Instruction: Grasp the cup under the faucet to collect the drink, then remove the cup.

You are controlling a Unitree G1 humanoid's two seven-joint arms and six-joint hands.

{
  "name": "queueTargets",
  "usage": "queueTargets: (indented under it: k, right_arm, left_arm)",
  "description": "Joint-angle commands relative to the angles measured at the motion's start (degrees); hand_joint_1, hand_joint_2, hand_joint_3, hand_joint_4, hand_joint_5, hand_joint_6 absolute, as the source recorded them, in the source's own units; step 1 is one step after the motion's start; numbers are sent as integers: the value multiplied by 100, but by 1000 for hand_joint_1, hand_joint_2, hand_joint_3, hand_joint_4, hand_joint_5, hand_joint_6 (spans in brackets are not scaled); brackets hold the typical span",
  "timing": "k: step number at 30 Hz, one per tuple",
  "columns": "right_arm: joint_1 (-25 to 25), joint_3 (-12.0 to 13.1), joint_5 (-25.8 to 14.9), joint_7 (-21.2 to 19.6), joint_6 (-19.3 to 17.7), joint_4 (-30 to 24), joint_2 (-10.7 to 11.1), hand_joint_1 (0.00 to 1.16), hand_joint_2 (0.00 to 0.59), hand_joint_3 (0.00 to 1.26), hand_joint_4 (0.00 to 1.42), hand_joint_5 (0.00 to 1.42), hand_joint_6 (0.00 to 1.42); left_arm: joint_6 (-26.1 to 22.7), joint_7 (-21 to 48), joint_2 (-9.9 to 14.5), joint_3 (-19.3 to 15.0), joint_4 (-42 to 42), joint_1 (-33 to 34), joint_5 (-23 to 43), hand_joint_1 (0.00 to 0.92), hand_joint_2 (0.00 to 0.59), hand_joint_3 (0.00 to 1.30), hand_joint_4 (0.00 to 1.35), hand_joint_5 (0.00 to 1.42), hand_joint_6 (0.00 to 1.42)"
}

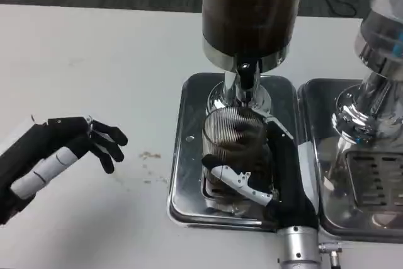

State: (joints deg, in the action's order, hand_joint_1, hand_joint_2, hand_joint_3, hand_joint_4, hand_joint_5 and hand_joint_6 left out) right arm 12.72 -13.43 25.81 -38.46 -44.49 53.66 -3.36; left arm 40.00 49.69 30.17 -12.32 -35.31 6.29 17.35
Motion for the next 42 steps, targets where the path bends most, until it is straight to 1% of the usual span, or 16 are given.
queueTargets:
  k: [1,9,10,13,16,20,21,23,25,31,35,39,42]
  right_arm:
    - [-332,-9,75,-222,121,-64,-32,875,167,502,757,989,1405]
    - [-502,7,200,-471,49,-358,9,878,163,552,804,1060,1424]
    - [-528,11,223,-516,33,-419,8,878,163,559,806,1070,1424]
    - [-620,14,278,-609,-3,-596,23,884,147,577,833,1083,1424]
    - [-735,20,320,-681,-39,-797,32,888,141,598,854,1090,1424]
    - [-993,41,408,-755,-65,-1230,75,897,130,623,884,1113,1424]
    - [-1049,45,443,-769,-52,-1332,86,898,124,627,894,1123,1424]
    - [-1244,48,628,-879,10,-1703,142,900,120,663,925,1144,1424]
    - [-1461,87,688,-921,41,-2046,164,903,110,686,941,1159,1424]
    - [-1863,168,710,-855,137,-2663,170,908,102,704,948,1175,1424]
    - [-2059,227,684,-773,210,-2982,190,921,98,722,959,1176,1424]
    - [-2295,322,621,-644,272,-3357,247,926,89,736,973,1187,1424]
    - [-2473,401,566,-444,328,-3723,305,927,88,756,987,1189,1424]
  left_arm:
    - [13,1,-51,94,-21,64,-83,126,133,610,636,713,392]
    - [15,-1,-79,145,-40,99,-89,118,130,610,636,713,392]
    - [18,5,-77,158,-54,114,-85,106,131,610,636,713,392]
    - [32,9,-88,191,-73,142,-79,101,131,608,635,712,392]
    - [63,19,-100,218,-103,196,-85,86,123,593,613,680,391]
    - [143,25,-139,282,-136,284,-128,53,116,554,532,560,379]
    - [168,33,-155,310,-162,333,-149,45,111,540,494,526,366]
    - [208,53,-193,371,-223,426,-186,23,98,512,429,453,337]
    - [246,70,-245,436,-312,521,-226,7,92,494,403,425,325]
    - [359,87,-334,537,-503,666,-301,0,89,485,389,413,303]
    - [459,72,-366,591,-596,745,-369,0,87,460,351,367,281]
    - [808,-27,-335,669,-635,808,-561,0,76,395,237,266,242]
    - [1234,-166,-247,718,-548,809,-833,0,62,315,129,171,192]
